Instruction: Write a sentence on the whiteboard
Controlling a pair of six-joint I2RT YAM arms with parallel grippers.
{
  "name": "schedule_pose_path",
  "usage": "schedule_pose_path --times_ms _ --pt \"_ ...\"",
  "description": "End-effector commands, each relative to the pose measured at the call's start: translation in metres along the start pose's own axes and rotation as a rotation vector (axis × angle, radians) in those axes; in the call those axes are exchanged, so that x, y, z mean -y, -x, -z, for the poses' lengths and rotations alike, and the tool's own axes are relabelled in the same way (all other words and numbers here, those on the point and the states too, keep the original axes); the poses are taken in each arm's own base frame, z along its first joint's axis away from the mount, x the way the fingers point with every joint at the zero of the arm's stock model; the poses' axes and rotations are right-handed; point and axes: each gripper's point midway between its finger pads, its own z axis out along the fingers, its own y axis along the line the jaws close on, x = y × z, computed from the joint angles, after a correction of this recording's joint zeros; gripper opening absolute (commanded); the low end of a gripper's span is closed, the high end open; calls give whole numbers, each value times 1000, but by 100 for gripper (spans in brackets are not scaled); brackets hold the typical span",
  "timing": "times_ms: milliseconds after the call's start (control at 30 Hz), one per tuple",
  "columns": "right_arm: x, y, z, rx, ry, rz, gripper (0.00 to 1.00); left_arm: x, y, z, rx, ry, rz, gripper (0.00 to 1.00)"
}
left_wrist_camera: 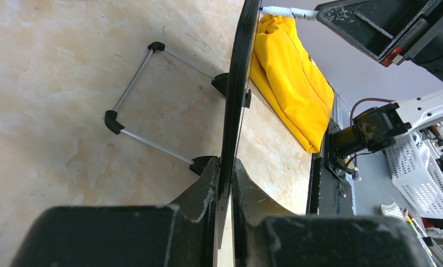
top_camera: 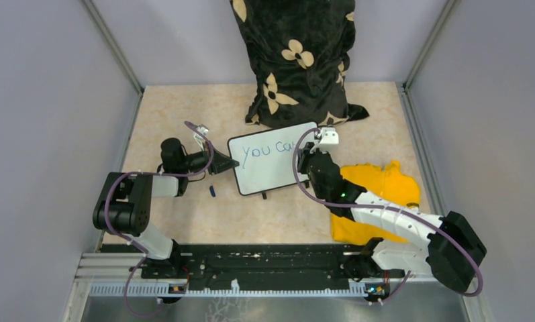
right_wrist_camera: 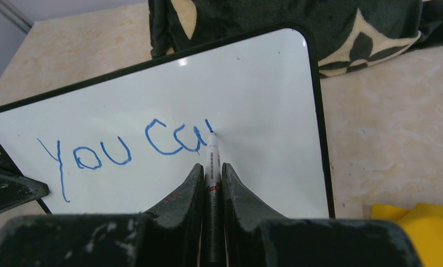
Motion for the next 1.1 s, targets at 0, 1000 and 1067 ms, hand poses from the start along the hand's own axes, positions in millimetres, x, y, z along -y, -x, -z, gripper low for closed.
schedule_pose_path --times_ms 0,1000,1067 --pt "4 3 4 12 0 -37 0 -5 -9 -3 -26 29 33 6" --pt "-12 41 -8 83 6 -29 0 -5 -10 -4 -32 29 30 9" --pt "-11 43 -9 86 2 -30 0 -5 -10 -4 -32 29 27 9"
